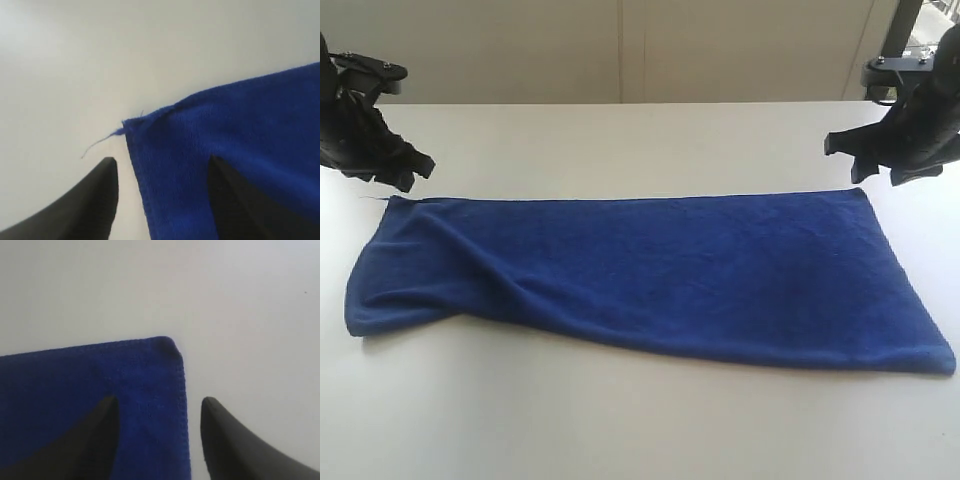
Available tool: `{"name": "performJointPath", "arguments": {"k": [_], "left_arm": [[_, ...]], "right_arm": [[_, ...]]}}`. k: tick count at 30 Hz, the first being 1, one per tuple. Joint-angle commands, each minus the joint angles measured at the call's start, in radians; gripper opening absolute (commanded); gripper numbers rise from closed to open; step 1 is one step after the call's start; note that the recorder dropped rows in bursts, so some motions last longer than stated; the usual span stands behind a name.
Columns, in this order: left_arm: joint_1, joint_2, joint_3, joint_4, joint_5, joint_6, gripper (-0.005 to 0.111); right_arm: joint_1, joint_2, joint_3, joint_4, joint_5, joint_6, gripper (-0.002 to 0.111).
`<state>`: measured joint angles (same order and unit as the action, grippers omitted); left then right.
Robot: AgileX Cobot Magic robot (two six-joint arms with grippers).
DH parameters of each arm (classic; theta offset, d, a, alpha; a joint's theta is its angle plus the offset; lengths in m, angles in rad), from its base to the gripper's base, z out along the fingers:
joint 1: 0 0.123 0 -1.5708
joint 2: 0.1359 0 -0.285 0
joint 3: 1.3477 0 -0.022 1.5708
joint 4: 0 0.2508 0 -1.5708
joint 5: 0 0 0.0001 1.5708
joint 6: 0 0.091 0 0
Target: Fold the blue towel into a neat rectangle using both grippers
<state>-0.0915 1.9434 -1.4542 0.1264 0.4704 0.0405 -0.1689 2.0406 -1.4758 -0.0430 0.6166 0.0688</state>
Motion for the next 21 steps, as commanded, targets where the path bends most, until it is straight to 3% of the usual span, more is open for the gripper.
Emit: {"name": "performJointPath", "arguments": {"k": [1, 6, 21], "left_arm": [[0.014, 0.080, -0.104, -0.034, 0.073, 0.014, 0.059], [0.020, 0.140, -0.154, -0.052, 0.111, 0.044, 0.059], [0.020, 0.196, -0.153, -0.052, 0.031, 0.038, 0.059]], "right_arm": [[-0.012, 0.071, -0.082, 0.001, 0.016, -0.020, 0.049], [-0.012, 0.134, -0.146, 0.001, 0.021, -0.042, 0.049], [-0.050, 0.240, -0.212, 0.048, 0.021, -0.044, 0.049]]}}
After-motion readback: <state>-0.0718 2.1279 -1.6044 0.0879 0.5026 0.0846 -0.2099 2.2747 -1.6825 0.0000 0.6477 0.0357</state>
